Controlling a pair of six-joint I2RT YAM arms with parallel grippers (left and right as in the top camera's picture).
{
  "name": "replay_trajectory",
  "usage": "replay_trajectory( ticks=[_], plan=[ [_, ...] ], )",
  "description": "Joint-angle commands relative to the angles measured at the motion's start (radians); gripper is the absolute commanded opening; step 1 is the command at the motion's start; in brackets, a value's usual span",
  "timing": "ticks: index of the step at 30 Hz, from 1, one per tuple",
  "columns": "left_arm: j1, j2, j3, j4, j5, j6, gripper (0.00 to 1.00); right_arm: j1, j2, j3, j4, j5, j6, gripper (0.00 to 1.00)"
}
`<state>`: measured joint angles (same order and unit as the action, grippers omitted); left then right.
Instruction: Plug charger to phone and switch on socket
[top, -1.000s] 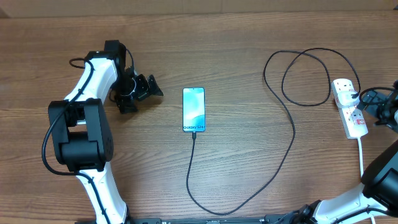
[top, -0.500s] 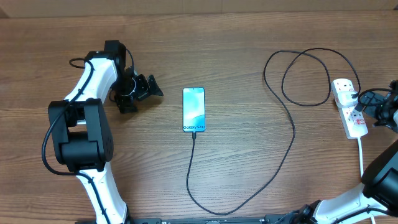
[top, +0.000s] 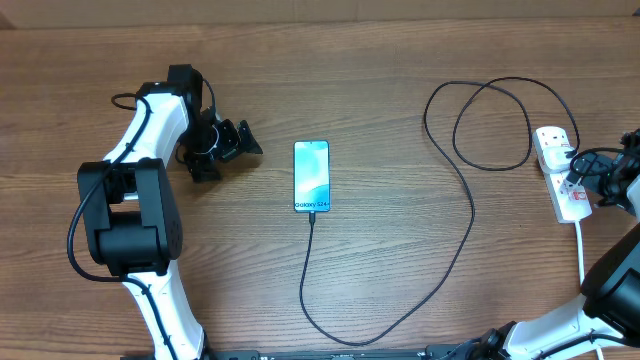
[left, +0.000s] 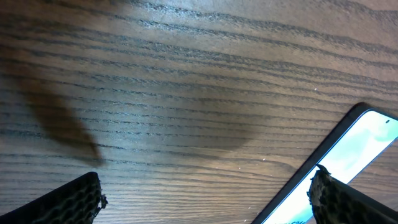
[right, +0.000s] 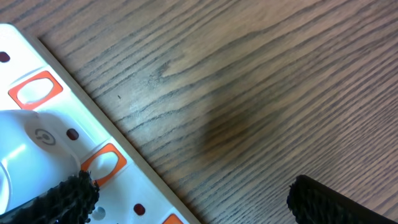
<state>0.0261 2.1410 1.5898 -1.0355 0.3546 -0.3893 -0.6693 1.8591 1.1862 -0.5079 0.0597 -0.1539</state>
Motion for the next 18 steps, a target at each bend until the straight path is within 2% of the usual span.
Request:
replay_trajectory(
  ticks=[1, 11, 18],
  plan=[
    [-0.006, -0.036, 0.008, 0.0, -0.008, 0.008, 1.0, -0.001, 0.009, -0.004, 0.016, 0.006, -0.012, 1.0],
    [-0.006, -0.036, 0.008, 0.001, -0.008, 0.008, 0.99, -0.001, 0.073, -0.004, 0.047, -0.024, -0.003, 1.0],
    [-0.006, -0.036, 0.008, 0.0, -0.008, 0.008, 0.99, -0.001, 0.087, -0.004, 0.062, -0.04, 0.114, 1.0]
  ],
)
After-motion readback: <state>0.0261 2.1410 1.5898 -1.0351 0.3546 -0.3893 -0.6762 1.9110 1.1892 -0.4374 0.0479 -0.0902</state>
